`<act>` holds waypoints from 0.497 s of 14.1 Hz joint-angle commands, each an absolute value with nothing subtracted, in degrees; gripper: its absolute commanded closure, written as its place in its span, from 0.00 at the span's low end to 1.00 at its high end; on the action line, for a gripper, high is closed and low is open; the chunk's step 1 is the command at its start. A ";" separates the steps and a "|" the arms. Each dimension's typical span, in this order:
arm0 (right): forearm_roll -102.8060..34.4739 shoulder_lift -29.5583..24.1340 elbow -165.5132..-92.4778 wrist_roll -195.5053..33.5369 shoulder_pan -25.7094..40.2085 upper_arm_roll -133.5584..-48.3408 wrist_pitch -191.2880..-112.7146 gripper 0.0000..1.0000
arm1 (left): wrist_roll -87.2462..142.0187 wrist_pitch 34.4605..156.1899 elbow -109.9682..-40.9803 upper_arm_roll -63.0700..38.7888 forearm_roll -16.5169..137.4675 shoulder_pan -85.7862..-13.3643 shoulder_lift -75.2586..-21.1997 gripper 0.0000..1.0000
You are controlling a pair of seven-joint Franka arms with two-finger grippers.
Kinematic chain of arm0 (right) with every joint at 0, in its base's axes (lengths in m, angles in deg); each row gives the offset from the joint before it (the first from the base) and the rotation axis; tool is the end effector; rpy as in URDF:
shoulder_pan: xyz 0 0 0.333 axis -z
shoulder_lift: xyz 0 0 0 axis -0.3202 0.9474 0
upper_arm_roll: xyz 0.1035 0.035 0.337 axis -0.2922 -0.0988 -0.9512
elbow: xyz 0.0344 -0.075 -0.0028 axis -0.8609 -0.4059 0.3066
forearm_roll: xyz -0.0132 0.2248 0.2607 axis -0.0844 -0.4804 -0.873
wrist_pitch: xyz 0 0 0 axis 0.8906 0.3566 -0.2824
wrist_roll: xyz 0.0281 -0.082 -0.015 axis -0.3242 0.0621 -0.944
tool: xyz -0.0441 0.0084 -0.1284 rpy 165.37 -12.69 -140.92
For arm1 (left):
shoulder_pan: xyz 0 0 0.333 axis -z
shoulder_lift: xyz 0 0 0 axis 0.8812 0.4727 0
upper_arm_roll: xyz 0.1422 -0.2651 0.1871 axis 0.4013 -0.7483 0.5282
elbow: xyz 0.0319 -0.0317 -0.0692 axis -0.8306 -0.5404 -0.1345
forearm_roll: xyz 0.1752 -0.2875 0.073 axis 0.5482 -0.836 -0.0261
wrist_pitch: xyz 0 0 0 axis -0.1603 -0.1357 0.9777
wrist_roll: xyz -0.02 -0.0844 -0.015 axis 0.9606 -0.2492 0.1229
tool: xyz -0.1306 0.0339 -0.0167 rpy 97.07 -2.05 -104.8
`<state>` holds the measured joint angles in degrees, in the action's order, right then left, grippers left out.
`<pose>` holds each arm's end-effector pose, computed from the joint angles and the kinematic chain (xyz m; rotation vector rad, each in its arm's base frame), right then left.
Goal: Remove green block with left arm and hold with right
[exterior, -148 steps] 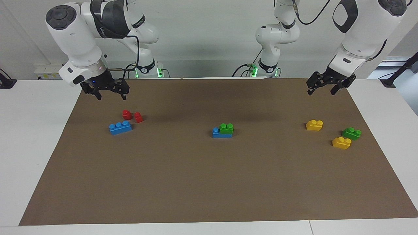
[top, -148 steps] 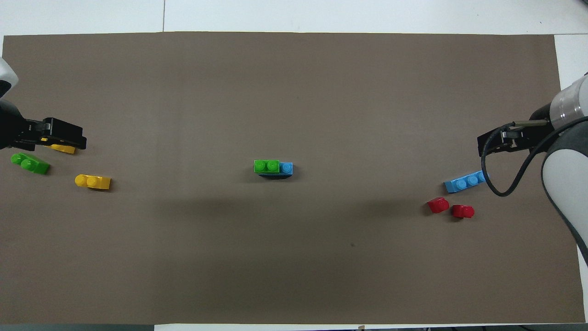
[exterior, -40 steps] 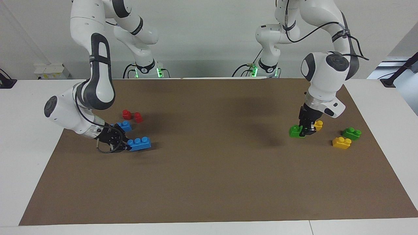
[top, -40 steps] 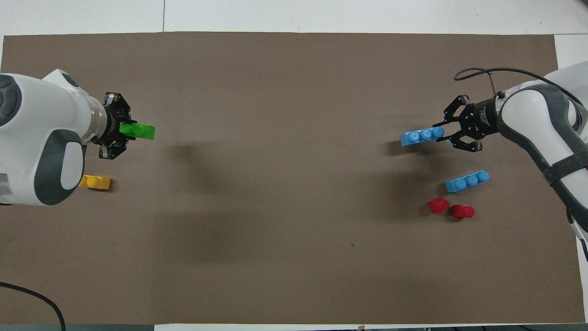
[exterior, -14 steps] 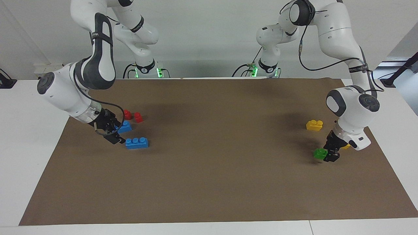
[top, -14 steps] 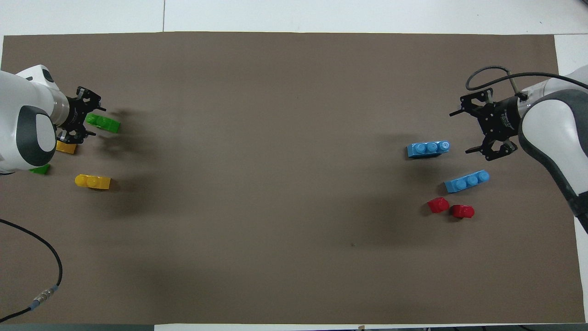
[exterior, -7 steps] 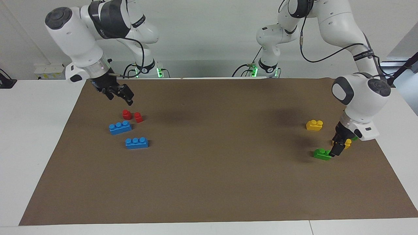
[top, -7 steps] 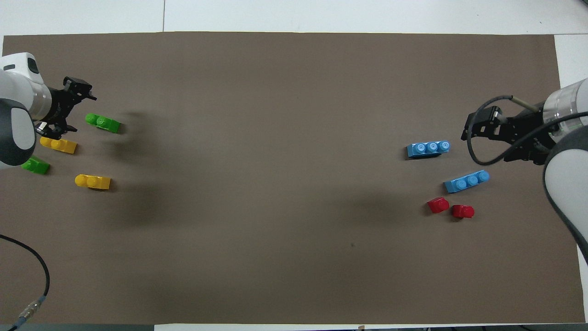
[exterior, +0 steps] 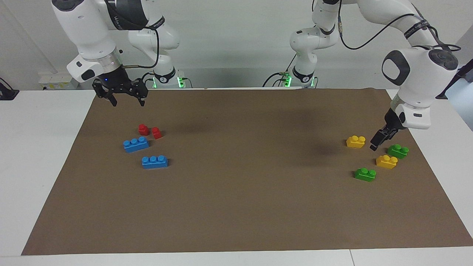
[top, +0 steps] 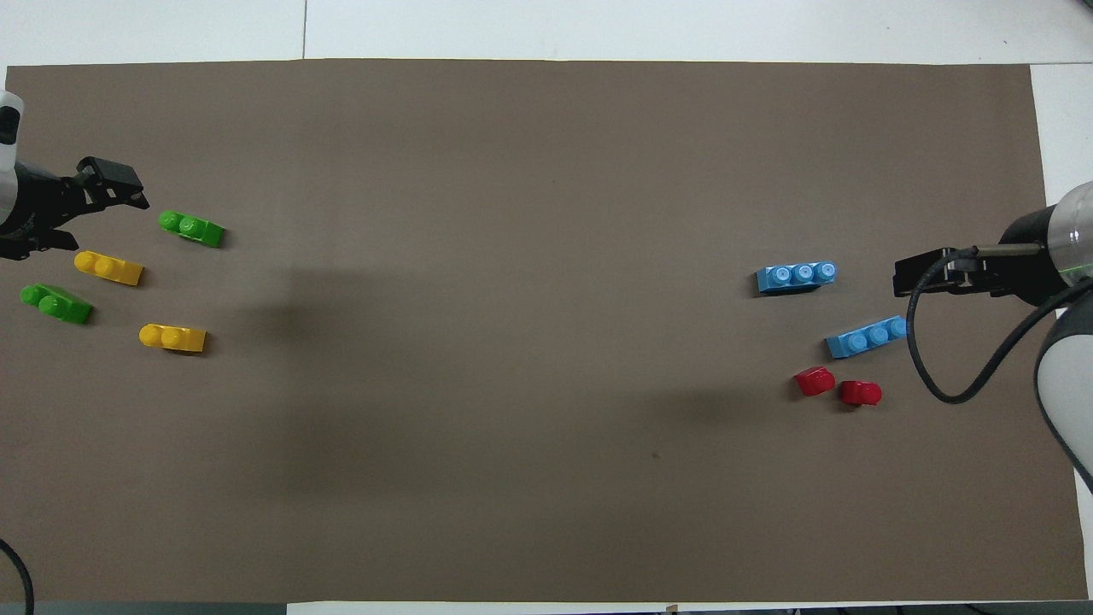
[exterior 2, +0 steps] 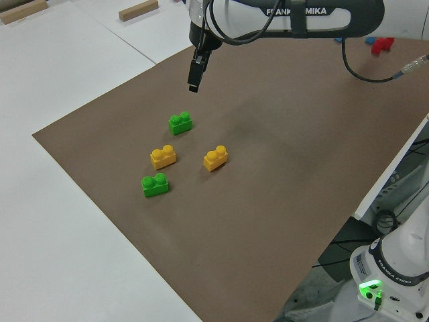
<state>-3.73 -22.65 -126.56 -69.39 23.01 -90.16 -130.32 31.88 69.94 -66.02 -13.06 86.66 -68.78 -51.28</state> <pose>0.4807 0.0201 0.6002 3.1341 -0.0401 -0.0223 0.5697 0.0338 0.5333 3.0670 0.6159 0.1733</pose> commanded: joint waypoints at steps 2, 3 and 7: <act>-2.52 -21.22 -124.38 -71.23 24.39 -90.60 -128.19 0.00 | 23.30 62.34 -66.21 -12.89 86.32 -68.21 -57.93 0.00; -2.52 -21.22 -124.38 -71.40 24.39 -90.60 -127.83 0.00 | 21.19 60.84 -66.21 -12.98 86.32 -68.21 -58.90 0.00; -3.31 -21.22 -124.12 -71.40 24.48 -90.43 -125.38 0.00 | 15.30 55.13 -63.75 -13.95 86.23 -68.21 -59.87 0.00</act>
<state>-3.59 -21.90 -125.71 -70.01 23.66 -90.12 -127.62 18.72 58.45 -65.48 -13.89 86.66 -68.59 -59.81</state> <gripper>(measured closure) 0.000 0.000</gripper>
